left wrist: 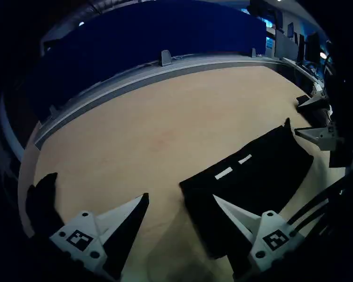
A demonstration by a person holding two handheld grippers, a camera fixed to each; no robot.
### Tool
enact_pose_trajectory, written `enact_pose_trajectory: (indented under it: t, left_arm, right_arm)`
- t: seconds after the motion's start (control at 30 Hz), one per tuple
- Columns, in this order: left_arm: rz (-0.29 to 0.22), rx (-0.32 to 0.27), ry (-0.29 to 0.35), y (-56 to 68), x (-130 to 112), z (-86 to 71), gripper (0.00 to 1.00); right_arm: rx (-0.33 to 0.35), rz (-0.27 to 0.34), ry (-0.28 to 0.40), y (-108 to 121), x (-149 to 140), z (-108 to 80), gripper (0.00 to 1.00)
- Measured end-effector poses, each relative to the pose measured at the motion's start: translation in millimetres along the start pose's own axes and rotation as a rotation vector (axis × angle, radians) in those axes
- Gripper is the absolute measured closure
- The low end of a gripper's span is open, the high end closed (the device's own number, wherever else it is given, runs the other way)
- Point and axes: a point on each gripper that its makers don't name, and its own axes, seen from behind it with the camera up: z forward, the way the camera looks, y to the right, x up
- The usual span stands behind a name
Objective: Fold towel
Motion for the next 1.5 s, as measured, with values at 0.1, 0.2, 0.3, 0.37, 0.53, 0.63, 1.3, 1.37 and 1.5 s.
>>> enact_pose_trajectory:
  t: [0.1,0.2,0.3,0.37,0.53,0.63,1.3,1.37,1.5]
  left_arm:
    - [-0.001,0.010,0.003,-3.1,0,-1.7,0.10]
    - [-0.007,0.010,0.002,-4.4,0,-3.9,0.10]
    - [-0.016,0.007,0.001,-4.8,-2,-7.5,0.10]
    - [-0.020,0.005,0.001,-4.9,-3,-10.8,0.10]
    - [-0.028,-0.001,-0.001,-3.4,-10,-19.0,0.10]
    - [-0.034,-0.004,-0.006,-1.6,-15,-23.6,0.10]
    - [-0.104,-0.015,-0.042,12.1,-54,-51.7,0.10]
    - [-0.111,-0.010,-0.040,11.6,-57,-55.7,0.10]
    - [-0.129,0.008,-0.040,7.9,-64,-65.1,0.10]
  right_arm:
    - [-0.002,0.003,0.006,2,2,-1.5,0.00]
    - [0.004,0.004,0.007,2,1,-3.5,0.00]
    - [0.014,0.003,0.004,0,-1,-5.5,0.00]
    - [0.022,0.002,-0.001,-3,-4,-6.9,0.00]
    - [0.042,0.002,-0.010,-9,-12,-13.6,0.00]
    - [0.048,0.003,-0.019,-13,-18,-18.9,0.00]
    - [0.102,0.026,-0.050,-30,-50,-46.2,0.00]
    - [0.116,0.024,-0.051,-34,-51,-47.0,0.00]
    - [0.152,0.010,-0.052,-42,-53,-49.4,0.01]
